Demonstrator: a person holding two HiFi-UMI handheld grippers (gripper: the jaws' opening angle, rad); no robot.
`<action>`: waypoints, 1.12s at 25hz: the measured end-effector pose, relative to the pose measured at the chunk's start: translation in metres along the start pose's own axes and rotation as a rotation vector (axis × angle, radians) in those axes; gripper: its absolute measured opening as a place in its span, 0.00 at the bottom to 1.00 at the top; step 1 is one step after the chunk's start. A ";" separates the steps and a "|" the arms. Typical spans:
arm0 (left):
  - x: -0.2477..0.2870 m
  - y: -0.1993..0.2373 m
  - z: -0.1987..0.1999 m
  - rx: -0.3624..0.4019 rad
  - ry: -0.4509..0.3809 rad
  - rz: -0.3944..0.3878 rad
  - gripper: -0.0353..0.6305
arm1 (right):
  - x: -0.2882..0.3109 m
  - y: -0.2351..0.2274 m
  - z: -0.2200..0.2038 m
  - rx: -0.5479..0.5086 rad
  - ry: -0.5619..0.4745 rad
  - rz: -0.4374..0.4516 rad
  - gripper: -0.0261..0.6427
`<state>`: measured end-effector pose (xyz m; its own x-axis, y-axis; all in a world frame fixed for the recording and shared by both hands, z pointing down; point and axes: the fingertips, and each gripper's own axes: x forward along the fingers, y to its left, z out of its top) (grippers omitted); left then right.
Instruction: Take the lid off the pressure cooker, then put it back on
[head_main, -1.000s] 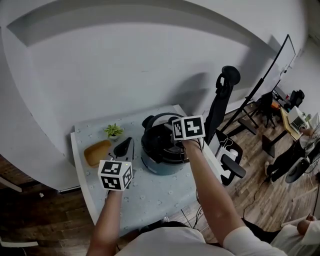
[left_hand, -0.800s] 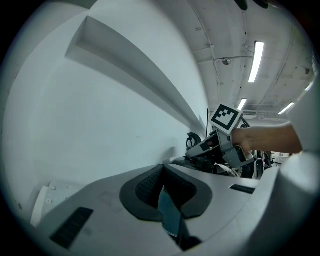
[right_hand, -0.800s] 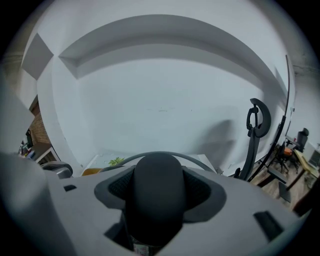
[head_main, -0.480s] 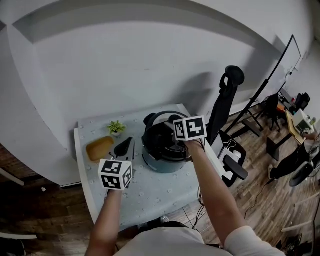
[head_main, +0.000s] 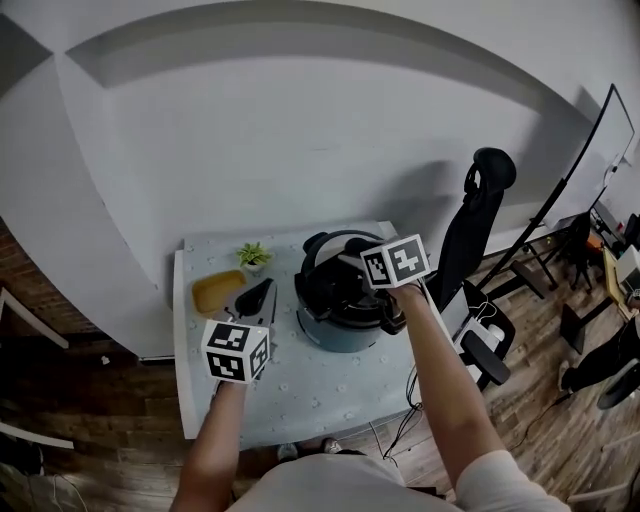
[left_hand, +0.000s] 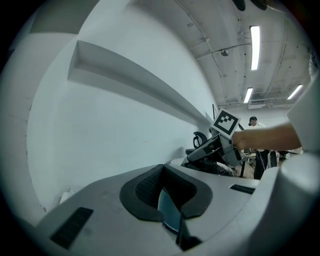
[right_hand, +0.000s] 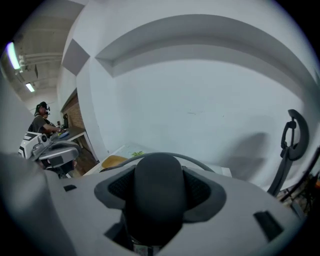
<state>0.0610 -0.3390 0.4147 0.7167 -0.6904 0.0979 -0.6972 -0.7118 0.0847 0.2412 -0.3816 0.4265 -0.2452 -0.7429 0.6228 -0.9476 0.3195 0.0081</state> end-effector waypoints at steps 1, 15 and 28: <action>-0.002 -0.001 0.001 0.003 -0.001 0.010 0.07 | 0.000 0.001 0.000 -0.012 -0.001 0.016 0.45; -0.012 -0.018 0.021 0.040 -0.023 0.089 0.07 | 0.000 0.006 0.007 -0.037 -0.043 0.079 0.49; 0.000 -0.049 0.038 0.051 -0.062 0.012 0.07 | -0.122 0.015 0.045 -0.068 -0.560 0.041 0.28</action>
<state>0.0959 -0.3093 0.3725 0.7089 -0.7043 0.0371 -0.7053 -0.7081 0.0335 0.2477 -0.3123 0.3150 -0.3701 -0.9221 0.1131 -0.9243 0.3777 0.0548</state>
